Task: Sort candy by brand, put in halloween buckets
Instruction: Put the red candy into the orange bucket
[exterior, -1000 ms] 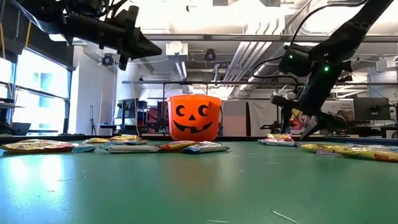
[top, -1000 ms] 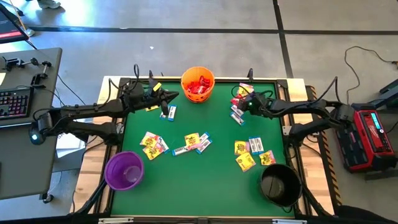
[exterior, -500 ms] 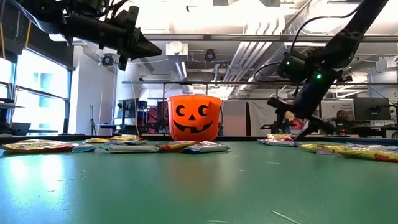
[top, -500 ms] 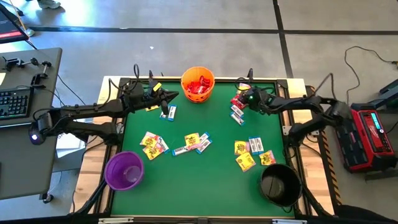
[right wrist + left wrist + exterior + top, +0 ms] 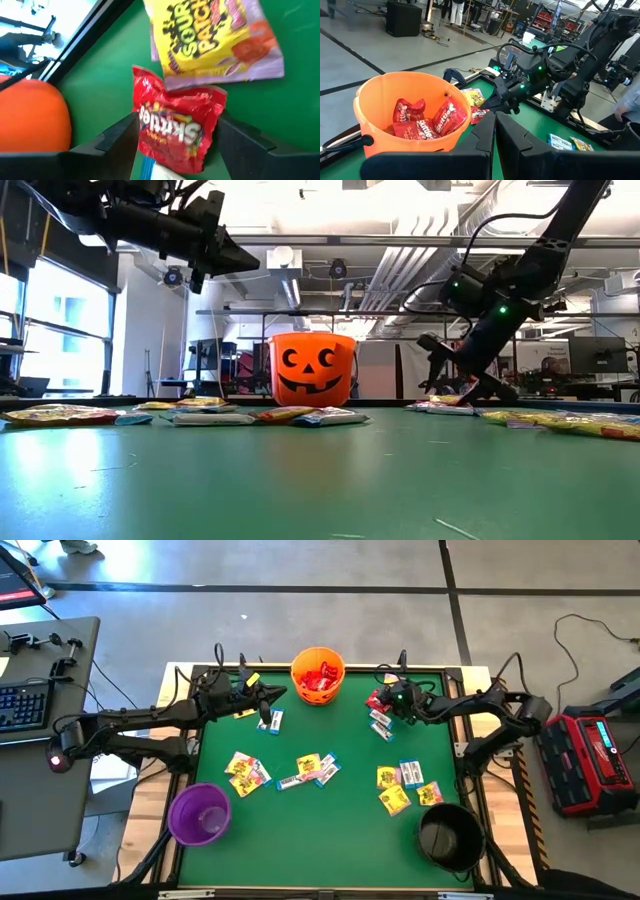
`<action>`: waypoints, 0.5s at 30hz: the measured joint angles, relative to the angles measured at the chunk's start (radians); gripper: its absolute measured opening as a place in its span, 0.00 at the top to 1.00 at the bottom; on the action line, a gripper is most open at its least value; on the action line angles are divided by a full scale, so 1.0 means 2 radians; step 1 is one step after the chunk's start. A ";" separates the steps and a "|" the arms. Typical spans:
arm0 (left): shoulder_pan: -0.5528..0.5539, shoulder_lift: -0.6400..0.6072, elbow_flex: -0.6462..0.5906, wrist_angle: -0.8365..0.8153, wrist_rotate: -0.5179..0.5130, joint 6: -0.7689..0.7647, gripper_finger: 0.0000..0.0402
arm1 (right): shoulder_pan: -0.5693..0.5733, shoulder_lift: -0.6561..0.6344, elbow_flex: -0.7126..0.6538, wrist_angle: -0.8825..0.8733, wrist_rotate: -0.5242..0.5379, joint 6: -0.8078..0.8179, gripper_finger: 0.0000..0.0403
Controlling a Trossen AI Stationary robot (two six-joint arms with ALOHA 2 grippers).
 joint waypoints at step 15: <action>0.000 0.000 0.000 -0.001 0.000 0.004 0.99 | -0.007 0.001 -0.001 -0.027 0.041 -0.055 0.96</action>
